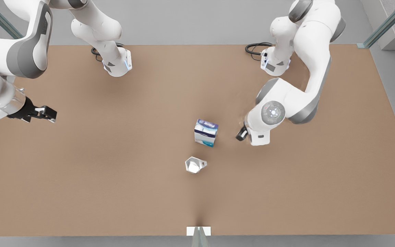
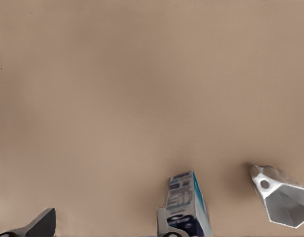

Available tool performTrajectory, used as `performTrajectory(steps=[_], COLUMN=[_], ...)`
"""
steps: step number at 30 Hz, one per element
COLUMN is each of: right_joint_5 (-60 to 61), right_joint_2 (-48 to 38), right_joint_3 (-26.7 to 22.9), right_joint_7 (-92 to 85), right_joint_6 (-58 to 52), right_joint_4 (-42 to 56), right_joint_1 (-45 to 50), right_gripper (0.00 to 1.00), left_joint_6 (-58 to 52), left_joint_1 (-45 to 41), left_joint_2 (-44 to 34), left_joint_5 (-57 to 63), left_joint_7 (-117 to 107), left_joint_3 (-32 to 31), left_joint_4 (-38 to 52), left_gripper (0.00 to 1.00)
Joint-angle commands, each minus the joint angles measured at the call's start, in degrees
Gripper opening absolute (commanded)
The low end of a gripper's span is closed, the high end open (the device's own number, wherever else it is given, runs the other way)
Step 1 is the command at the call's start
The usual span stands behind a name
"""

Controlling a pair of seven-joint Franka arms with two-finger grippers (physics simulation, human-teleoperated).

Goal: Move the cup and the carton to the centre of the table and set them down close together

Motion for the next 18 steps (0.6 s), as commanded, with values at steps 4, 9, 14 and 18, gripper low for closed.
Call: performTrajectory(steps=[4,9,14,18], right_joint_5=[0.07,0.16,0.16,0.16], right_joint_2=[-1.36,-0.74,-0.66,-0.66], right_joint_3=[0.17,0.09,0.09,0.09], right_joint_7=[0.50,-0.02,0.41,0.41], right_joint_6=[0.93,0.75,0.75,0.75], right_joint_4=[-4.80,-1.02,-1.11,-1.11], right_joint_1=[0.63,0.63,0.63,0.63], right_gripper=[1.00,1.00,1.00,1.00], left_joint_6=[-1.30,-1.83,-1.83,-1.92], left_joint_1=[4.35,2.50,1.80,1.80], left_joint_2=[0.29,-14.91,-16.94,-16.85], left_joint_5=[-3.93,-3.49,-3.49,-3.49], left_joint_7=[57.74,57.83,57.83,57.65], left_joint_3=[14.01,16.30,16.39,16.39], left_joint_4=[0.53,-4.22,-5.89,-5.89], left_gripper=[1.00,1.00,1.00,1.00])
